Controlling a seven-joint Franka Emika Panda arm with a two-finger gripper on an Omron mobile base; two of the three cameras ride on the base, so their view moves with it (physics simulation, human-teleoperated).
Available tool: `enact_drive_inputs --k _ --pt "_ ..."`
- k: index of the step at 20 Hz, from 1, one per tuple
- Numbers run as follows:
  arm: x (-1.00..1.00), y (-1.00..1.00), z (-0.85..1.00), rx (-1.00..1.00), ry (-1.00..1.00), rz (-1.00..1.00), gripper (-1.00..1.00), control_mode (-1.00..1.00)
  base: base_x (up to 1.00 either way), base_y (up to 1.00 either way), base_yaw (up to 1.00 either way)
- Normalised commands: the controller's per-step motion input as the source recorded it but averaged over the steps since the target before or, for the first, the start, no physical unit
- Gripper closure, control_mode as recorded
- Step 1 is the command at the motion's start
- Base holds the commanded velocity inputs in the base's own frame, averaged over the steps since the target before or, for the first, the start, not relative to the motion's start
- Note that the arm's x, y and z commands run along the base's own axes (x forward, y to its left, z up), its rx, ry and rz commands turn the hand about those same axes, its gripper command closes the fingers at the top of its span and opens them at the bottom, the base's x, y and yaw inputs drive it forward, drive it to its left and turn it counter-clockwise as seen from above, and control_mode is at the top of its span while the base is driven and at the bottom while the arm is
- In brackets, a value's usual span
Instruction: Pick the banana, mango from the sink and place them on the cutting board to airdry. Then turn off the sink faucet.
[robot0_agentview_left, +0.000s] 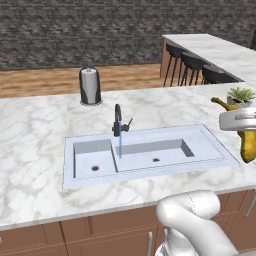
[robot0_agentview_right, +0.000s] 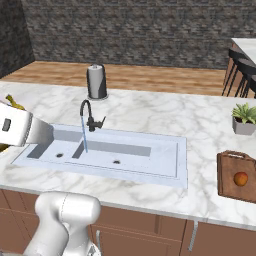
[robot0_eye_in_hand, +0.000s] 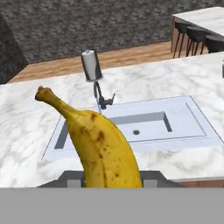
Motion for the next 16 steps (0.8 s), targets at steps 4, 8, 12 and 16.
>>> enact_drive_inputs --k 4,8,12,16 --pt "0.00 -0.74 0.00 -0.04 0.09 -0.20 1.00 -1.00 0.00 0.00 0.00" --pt "0.00 -0.81 0.00 -0.02 0.11 -0.20 1.00 -1.00 0.00 0.00 0.00" --pt "0.00 -0.85 -0.14 0.00 0.15 -0.21 1.00 -1.00 0.00 0.00 0.00" --pt "0.05 -0.63 -0.38 0.00 0.18 -0.19 1.00 -1.00 0.00 0.00 0.00"
